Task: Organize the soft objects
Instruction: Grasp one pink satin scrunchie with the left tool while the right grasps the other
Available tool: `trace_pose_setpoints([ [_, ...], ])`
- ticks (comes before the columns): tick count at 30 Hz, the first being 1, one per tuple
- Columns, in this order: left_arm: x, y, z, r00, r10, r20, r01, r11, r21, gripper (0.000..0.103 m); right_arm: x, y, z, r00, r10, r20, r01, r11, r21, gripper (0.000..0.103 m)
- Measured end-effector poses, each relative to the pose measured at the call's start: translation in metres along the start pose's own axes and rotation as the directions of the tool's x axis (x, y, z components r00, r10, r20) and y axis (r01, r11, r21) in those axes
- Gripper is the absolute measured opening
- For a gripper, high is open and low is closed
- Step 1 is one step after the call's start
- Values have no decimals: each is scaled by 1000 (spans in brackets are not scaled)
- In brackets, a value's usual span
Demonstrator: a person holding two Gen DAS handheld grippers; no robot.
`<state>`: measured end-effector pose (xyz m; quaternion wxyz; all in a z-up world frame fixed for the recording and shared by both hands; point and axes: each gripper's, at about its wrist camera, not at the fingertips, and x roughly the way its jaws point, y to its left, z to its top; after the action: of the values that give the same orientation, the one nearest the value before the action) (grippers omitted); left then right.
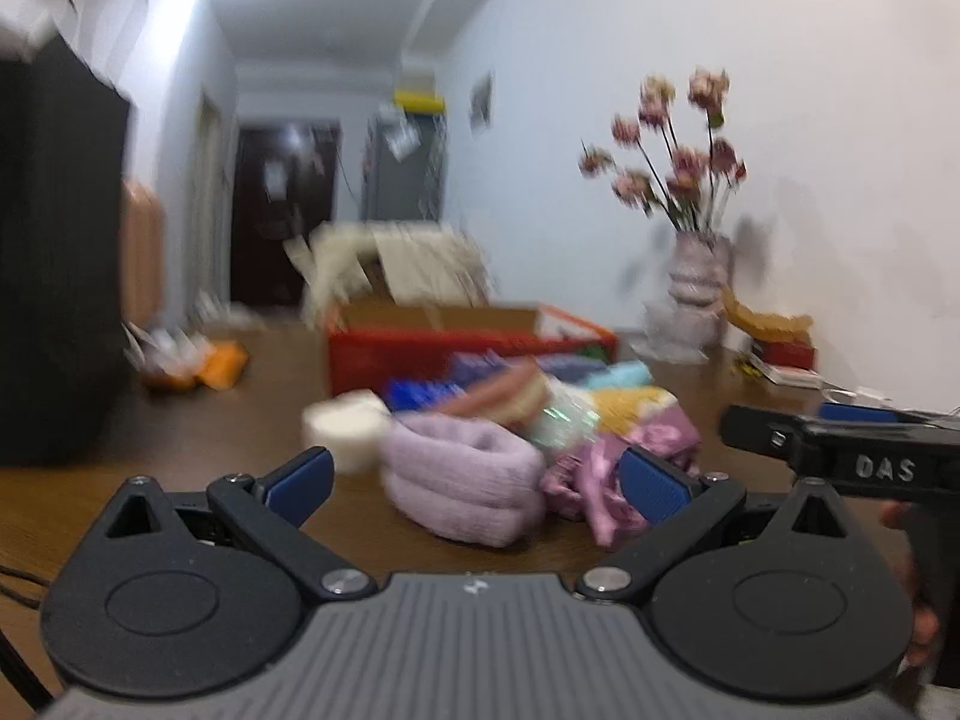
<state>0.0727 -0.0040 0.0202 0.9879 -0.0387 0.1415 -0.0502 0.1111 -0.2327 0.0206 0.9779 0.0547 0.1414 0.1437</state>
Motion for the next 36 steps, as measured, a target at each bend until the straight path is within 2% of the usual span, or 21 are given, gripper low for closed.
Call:
trace_pose_setpoints([
  [1, 11, -2, 3, 999, -32, -32, 31, 999, -23, 99, 9, -9, 6, 999, 21, -32, -20, 999, 28, 96],
  [2, 20, -5, 5, 997, -66, -52, 63, 997, -44, 82, 22, -19, 13, 995, 59, -79, -54, 997, 59, 91],
  [3, 29, -9, 7, 993, -94, -70, 91, 995, -52, 73, 33, -28, 17, 989, 94, -114, -85, 993, 82, 85],
  [4, 38, -15, 10, 988, -123, -97, 119, 992, -46, 61, 45, -36, 21, 981, 132, -146, -116, 987, 108, 75],
  [5, 47, -20, 12, 981, -149, -122, 145, 989, -38, 56, 58, -42, 24, 971, 157, -178, -137, 983, 121, 69],
  [7, 64, -30, 14, 974, -159, -159, 157, 987, -26, 54, 78, -46, 26, 961, 175, -216, -153, 981, 116, 58],
  [10, 91, -43, 13, 966, -144, -216, 154, 987, 34, 55, 103, -50, 26, 945, 203, -257, -178, 977, 115, 48],
  [11, 98, -45, 12, 960, -141, -240, 156, 987, 44, 53, 110, -51, 25, 939, 213, -270, -186, 975, 124, 41],
  [12, 105, -45, 10, 952, -144, -268, 161, 986, 42, 47, 115, -51, 24, 931, 222, -290, -191, 973, 132, 37],
  [13, 109, -45, 8, 944, -163, -286, 180, 983, 32, 21, 119, -52, 22, 925, 226, -306, -190, 971, 143, 30],
  [14, 112, -44, 7, 935, -190, -300, 207, 978, 24, 10, 120, -53, 19, 919, 238, -315, -197, 968, 157, 24],
  [17, 104, -42, 7, 928, -243, -281, 262, 964, 31, 5, 109, -53, 17, 918, 250, -306, -207, 964, 167, 13],
  [21, 79, -31, 25, 924, -328, -199, 335, 942, 4, 5, 82, -45, 29, 929, 242, -281, -208, 967, 146, 12],
  [23, 70, -26, 43, 927, -347, -142, 353, 936, 13, 4, 68, -41, 48, 941, 249, -229, -220, 965, 145, 12],
  [27, 66, -11, 92, 920, -390, -26, 391, 920, 17, 4, 62, -26, 95, 957, 263, -126, -254, 964, 81, 12],
  [29, 76, 3, 119, 914, -405, 14, 405, 914, 0, 4, 71, -17, 116, 958, 272, -90, -269, 962, 46, 12],
  [33, 118, 31, 163, 912, -410, 25, 410, 910, -57, 4, 118, -4, 154, 957, 287, -49, -287, 958, 6, 12],
  [36, 163, 55, 193, 927, -376, -3, 373, 920, -116, 4, 173, 0, 179, 952, 297, -70, -296, 955, 21, 12],
])
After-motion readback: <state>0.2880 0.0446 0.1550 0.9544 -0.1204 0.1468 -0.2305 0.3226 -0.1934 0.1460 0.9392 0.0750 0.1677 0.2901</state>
